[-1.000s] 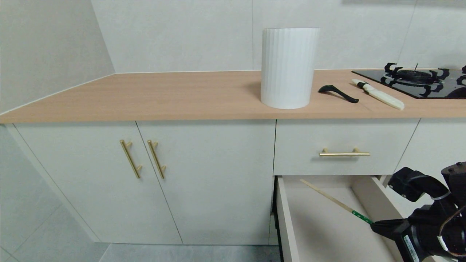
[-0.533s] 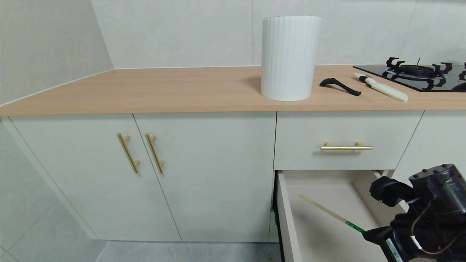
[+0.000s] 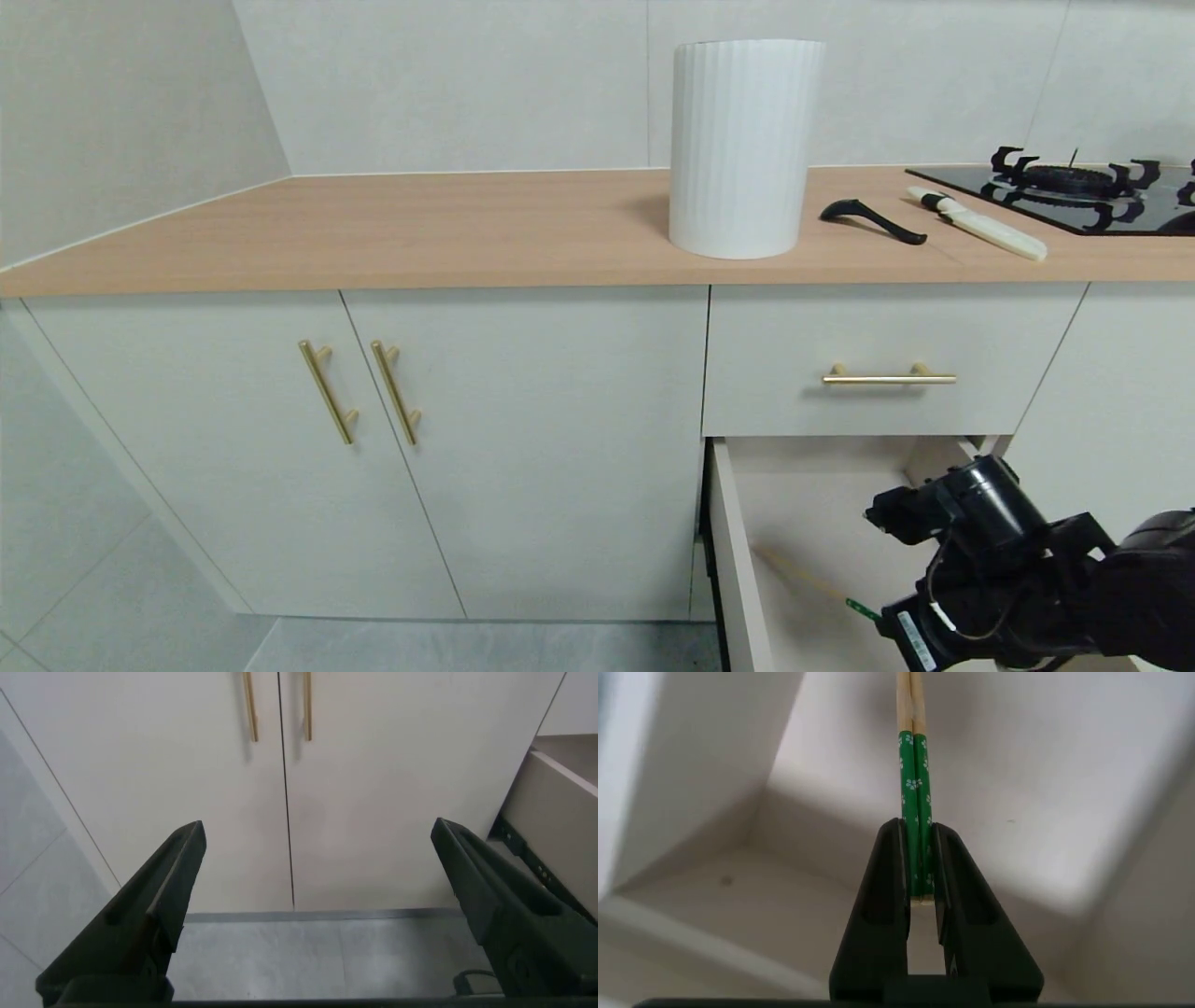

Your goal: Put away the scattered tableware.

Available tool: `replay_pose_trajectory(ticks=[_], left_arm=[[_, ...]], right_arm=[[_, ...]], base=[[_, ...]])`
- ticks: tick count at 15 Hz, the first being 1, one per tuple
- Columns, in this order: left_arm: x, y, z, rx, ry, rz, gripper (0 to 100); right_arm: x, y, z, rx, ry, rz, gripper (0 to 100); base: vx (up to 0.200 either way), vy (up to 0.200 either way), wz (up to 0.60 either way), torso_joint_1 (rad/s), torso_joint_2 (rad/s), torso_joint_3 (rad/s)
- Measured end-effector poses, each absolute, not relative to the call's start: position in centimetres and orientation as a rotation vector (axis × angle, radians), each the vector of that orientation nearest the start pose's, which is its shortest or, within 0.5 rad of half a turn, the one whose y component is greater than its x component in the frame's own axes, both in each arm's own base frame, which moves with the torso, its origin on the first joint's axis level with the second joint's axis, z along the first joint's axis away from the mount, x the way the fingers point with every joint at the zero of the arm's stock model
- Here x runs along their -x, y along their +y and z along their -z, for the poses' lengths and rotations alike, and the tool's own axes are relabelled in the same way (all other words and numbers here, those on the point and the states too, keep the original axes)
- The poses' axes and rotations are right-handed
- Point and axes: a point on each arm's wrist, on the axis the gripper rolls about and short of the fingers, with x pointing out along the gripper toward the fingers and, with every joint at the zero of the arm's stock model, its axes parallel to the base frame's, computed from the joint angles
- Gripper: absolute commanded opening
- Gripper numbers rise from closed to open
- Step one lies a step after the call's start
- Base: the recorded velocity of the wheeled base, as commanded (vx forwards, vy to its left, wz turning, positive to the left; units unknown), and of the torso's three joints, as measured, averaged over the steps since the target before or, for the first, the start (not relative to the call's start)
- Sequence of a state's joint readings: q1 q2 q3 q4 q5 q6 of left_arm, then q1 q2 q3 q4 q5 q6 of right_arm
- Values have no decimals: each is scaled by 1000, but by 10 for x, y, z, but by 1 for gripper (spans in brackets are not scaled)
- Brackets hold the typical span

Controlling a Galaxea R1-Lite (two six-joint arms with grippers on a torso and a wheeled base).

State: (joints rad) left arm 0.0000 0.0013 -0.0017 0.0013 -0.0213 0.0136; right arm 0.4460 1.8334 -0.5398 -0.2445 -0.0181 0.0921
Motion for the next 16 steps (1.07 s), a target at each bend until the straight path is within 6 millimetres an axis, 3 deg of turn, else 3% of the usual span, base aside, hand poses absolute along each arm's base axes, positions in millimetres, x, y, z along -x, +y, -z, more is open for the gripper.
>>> replay_pose_trajectory(ticks=[6, 12, 16], left_arm=[[23, 0, -76, -14, 1, 21, 100], [23, 0, -76, -14, 0, 21, 100], [23, 0, -76, -14, 1, 21, 100]], right_arm=[[-257, 127, -2, -33, 1022, -219, 0], [-259, 138, 40, 52, 1047, -132, 0], [-257, 140, 52, 77, 1070, -124, 0]], base=[[0, 0, 0, 0, 0, 0], [0, 0, 0, 0, 0, 0], [0, 0, 0, 0, 0, 0]])
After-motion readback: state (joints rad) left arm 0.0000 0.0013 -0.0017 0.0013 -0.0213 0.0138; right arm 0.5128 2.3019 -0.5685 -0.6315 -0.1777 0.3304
